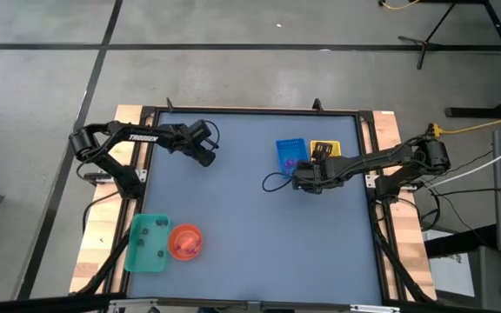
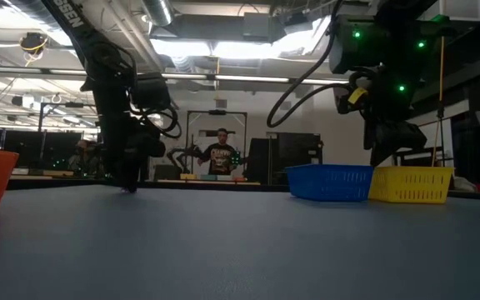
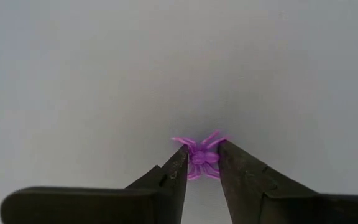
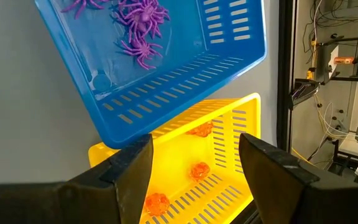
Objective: Sort Halloween decoration
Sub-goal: Put the violet spider toy into the blue box
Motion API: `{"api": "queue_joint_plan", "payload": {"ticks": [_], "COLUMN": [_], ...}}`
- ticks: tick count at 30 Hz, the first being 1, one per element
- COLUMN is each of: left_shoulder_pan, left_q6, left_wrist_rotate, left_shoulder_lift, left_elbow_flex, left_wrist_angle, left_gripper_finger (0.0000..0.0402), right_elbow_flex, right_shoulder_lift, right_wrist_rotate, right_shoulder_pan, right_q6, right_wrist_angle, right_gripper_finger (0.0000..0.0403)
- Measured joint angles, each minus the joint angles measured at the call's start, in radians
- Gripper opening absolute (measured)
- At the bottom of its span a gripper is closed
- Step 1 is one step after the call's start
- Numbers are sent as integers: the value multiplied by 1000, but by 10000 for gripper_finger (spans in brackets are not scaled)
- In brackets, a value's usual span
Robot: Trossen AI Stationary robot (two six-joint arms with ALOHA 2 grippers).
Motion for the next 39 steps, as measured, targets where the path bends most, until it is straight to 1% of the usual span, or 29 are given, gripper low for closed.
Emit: {"api": "queue_joint_plan", "payload": {"ticks": [4,12,19,25,28,34,37,39], "left_shoulder_pan": [0,0,0,0,0,0,0,0], "left_q6": [0,0,0,0,7,28,74,79], "left_wrist_rotate": [0,-1,3,59,64,5,-8,-8], "left_shoulder_lift": [0,1,4,4,2,2,2,2], "left_elbow_flex": [0,7,53,108,123,124,124,124], "left_wrist_angle": [1,-1,7,6,7,-10,-31,-35], "left_gripper_finger": [73,75,75,75,75,76,76,76], "right_elbow_flex": [0,0,0,0,0,0,0,0], "right_shoulder_lift": [0,0,0,0,0,0,0,0], "right_wrist_rotate": [0,0,0,0,0,0,0,0], "right_shoulder_pan": [0,0,0,0,0,0,0,0], "right_q6": [0,0,0,0,0,0,0,0], "right_wrist_angle": [0,0,0,0,0,0,0,0], "right_gripper_finger": [239,239,239,239,239,239,239,239]}}
